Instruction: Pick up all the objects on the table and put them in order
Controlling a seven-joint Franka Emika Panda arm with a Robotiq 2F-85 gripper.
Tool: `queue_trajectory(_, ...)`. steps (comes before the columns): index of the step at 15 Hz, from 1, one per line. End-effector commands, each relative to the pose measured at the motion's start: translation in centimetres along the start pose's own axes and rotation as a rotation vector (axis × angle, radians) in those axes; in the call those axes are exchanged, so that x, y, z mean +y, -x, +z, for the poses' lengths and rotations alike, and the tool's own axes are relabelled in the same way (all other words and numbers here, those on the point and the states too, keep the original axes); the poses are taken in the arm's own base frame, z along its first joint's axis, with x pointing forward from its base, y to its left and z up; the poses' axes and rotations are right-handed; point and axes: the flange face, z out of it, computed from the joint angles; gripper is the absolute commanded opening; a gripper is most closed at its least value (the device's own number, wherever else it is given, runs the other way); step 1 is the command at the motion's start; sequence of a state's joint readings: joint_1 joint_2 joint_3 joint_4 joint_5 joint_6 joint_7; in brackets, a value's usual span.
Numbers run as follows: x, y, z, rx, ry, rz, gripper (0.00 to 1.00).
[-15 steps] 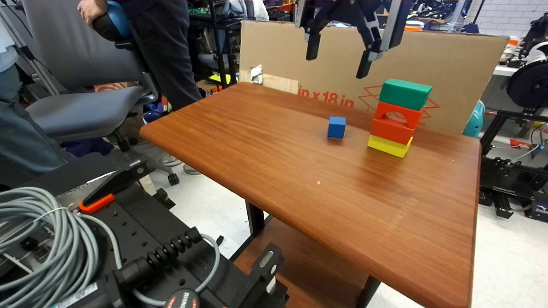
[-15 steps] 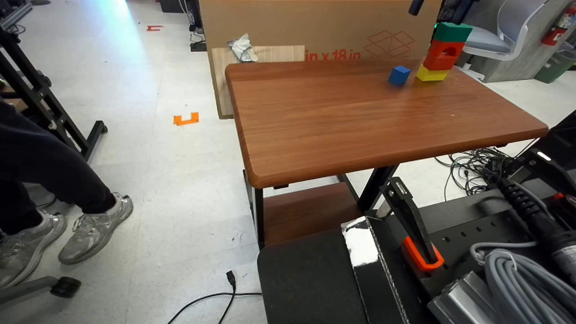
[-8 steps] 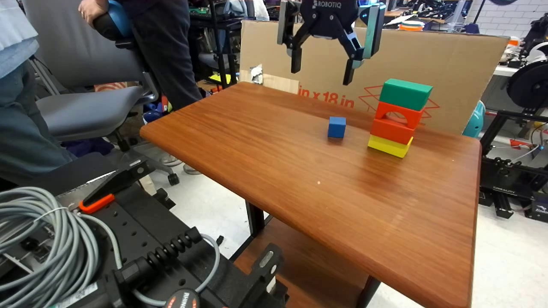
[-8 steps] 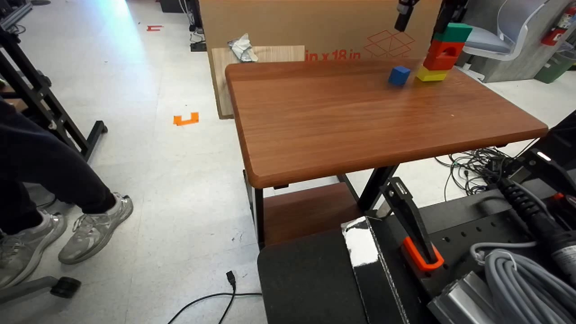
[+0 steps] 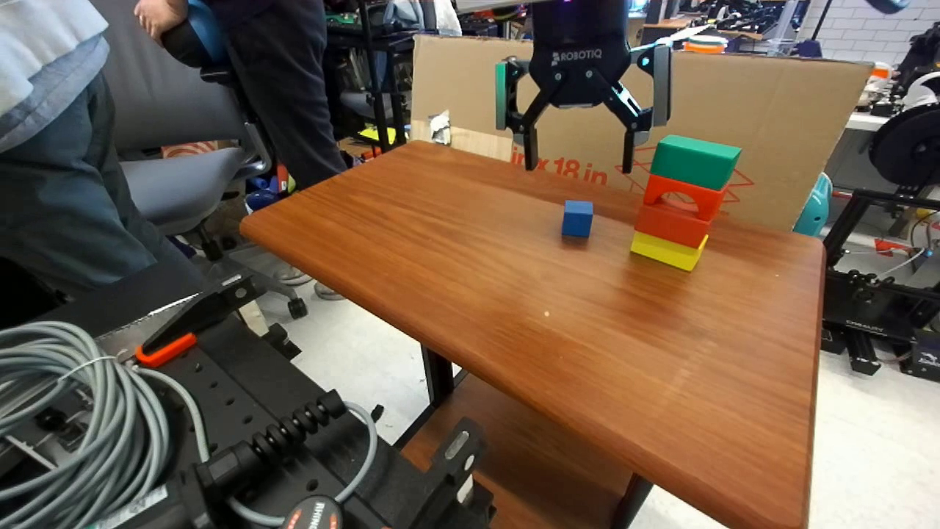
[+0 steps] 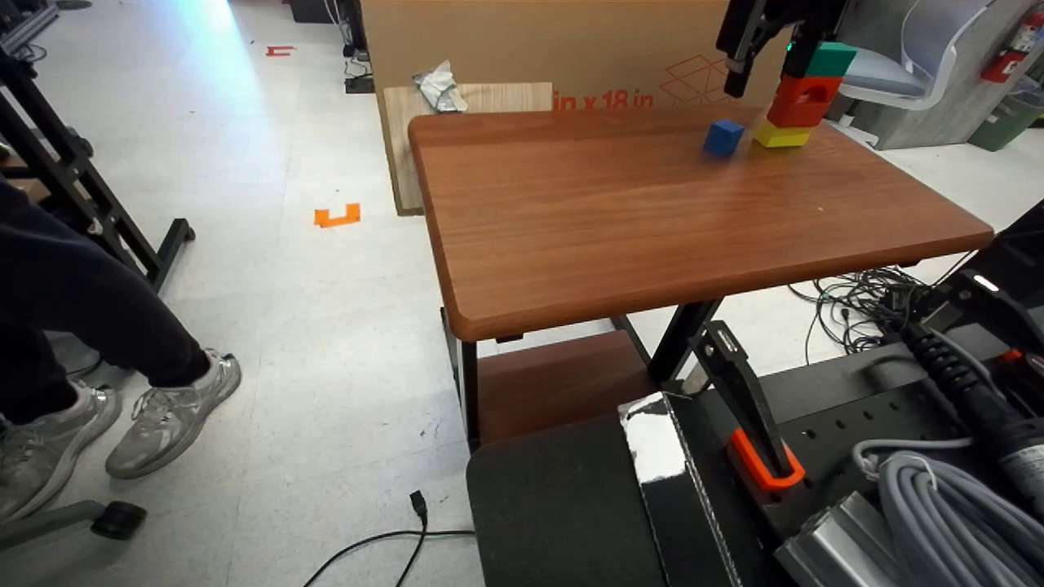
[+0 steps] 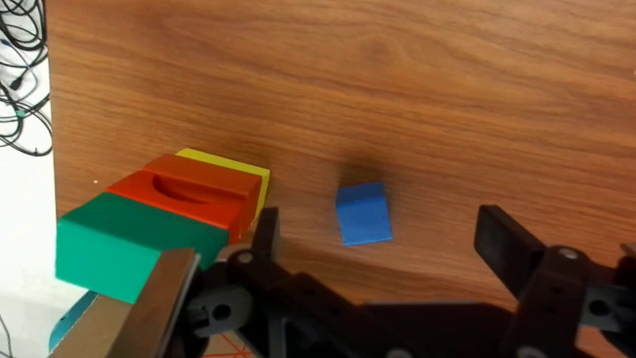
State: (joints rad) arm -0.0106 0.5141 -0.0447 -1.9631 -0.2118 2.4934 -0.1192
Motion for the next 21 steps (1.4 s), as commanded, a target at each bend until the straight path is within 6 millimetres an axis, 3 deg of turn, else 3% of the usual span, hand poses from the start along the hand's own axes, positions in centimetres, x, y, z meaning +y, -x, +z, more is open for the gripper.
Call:
queue_trajectory(1,-1.2,-1.2,1.0,0.005,0.038,-0.037,1.00)
queue_trajectory(5,-2.4,-1.7,1.5,-0.002,0.043,-0.056,1.00)
queue_trajectory(16,-2.3,-1.5,5.4,-0.080,0.035,-0.071,1.00)
queue_trajectory(21,-1.8,-2.0,5.8,-0.084,0.039,-0.066,1.00)
